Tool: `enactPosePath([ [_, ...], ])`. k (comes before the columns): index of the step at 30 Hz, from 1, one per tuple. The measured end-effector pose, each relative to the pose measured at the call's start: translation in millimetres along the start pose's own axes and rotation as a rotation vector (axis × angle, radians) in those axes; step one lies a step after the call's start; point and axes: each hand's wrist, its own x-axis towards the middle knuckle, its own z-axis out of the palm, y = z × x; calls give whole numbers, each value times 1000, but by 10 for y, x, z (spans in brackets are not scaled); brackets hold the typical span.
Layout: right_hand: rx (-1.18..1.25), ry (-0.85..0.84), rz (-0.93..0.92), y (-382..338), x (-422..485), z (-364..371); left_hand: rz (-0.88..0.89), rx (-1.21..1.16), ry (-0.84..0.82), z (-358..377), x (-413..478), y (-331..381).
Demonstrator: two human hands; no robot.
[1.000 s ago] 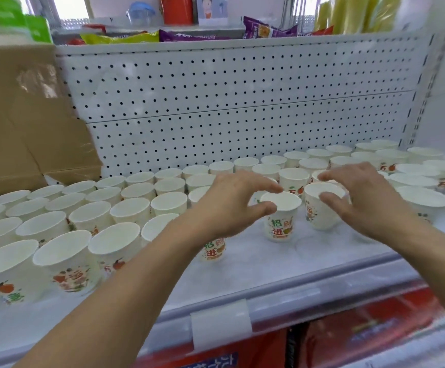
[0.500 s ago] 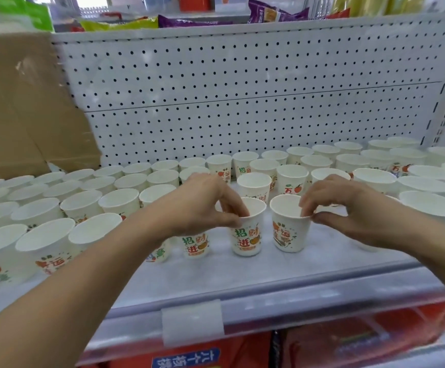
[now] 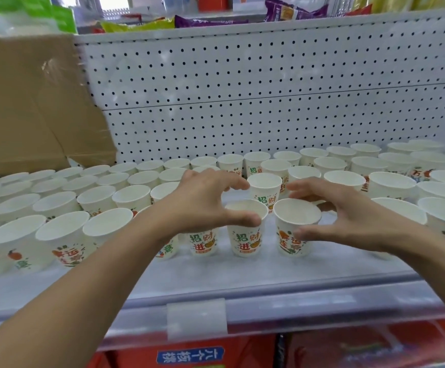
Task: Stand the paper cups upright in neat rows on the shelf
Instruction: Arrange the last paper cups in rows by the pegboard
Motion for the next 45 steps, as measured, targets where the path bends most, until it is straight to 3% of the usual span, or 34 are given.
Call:
enactPosePath([
  [15, 39, -64, -52, 79, 144, 23, 4, 107, -44, 14, 57, 17],
  [19, 29, 53, -88, -8, 287, -369, -38, -136, 92, -264, 225, -51],
  [22, -108, 98, -84, 24, 552, -729, -48, -193, 174, -407, 510, -106],
  [27, -404, -91, -35, 283, 1036, -912, -47, -26, -1, -199, 942, -67],
  [32, -440, -178, -69, 356, 1402, -692, -107, 8, 37, -122, 1167, -118],
  [36, -483, -309, -59, 351, 1579, -465, -88, -1, -32, -130, 1134, -148],
  [40, -607, -322, -79, 374, 1602, -420, -8, -138, -187, -70, 1097, -70],
  [45, -728, -307, -76, 406, 1608, -361, 91, 130, -257, 104, 1244, -34],
])
